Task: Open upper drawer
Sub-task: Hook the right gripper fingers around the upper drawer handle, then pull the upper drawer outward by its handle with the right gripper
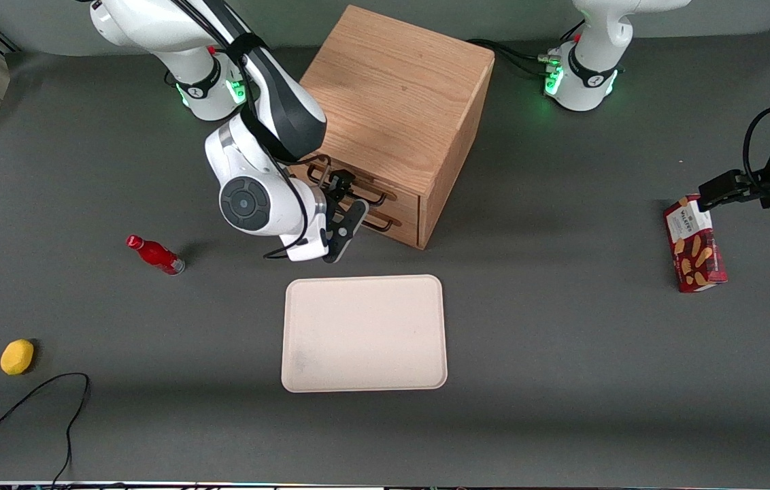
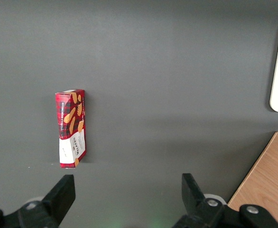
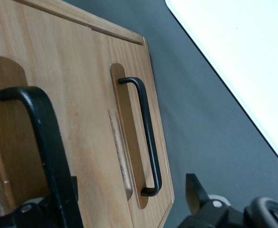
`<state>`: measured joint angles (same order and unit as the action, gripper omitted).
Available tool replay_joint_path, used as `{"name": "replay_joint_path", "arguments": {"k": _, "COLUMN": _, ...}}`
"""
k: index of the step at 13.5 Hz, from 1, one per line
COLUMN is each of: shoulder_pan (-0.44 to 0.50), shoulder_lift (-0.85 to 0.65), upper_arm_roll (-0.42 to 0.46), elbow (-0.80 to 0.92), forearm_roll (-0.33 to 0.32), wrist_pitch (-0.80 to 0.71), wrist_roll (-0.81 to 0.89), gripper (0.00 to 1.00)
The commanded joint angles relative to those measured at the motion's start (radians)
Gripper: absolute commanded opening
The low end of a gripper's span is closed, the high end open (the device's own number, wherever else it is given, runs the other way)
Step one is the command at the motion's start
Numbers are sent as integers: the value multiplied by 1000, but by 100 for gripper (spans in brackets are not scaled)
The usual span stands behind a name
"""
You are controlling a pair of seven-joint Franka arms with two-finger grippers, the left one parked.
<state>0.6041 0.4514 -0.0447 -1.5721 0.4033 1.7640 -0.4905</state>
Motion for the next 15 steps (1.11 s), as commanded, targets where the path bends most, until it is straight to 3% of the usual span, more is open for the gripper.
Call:
{"name": "replay_joint_path", "arguments": {"k": 1, "shoulder_pan": 2, "shoulder_lift": 13, "upper_arm_roll": -14, "elbow": 6, "forearm_roll": 14, "wrist_pitch": 32, "wrist_roll": -25, "gripper": 100}}
{"name": "replay_joint_path", "arguments": {"k": 15, "shoulder_pan": -52, "shoulder_lift": 41, "upper_arm_roll": -20, "elbow": 79, "forearm_roll": 14, "wrist_pitch": 25, "wrist_roll": -57, "gripper": 100}}
